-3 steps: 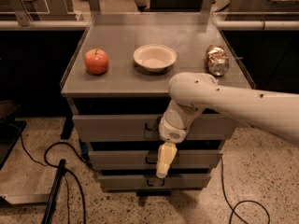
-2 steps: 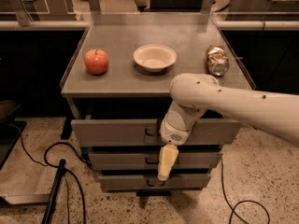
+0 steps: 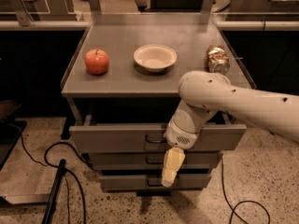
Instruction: Open top drawer
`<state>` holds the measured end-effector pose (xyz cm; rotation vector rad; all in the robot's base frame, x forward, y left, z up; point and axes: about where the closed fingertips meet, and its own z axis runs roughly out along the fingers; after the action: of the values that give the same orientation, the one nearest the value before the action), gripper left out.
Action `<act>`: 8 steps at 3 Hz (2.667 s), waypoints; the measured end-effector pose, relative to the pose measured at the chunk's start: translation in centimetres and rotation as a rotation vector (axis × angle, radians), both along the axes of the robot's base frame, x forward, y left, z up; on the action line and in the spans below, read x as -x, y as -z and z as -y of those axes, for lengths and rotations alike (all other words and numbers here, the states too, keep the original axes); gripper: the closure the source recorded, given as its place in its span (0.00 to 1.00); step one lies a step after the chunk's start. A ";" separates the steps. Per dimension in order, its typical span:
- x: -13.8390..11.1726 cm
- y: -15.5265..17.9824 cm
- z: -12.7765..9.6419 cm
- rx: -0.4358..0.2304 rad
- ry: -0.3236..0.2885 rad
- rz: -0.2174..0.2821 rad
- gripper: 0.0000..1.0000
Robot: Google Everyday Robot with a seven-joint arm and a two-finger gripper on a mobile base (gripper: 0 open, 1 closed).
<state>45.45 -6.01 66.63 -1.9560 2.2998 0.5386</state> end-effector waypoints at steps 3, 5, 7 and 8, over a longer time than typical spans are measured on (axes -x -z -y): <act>6.9 -2.8 1.2 0.071 0.039 0.012 0.00; 3.0 -1.5 -1.3 0.061 -0.016 0.078 0.00; -0.2 1.4 -3.7 0.065 -0.062 0.060 0.00; 0.4 2.9 -3.6 0.093 -0.081 0.009 0.00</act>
Offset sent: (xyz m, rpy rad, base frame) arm -0.1258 -0.0226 0.0498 -0.1264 -0.0075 -0.0988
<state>45.05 -2.42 63.72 -2.0963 2.2878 0.4350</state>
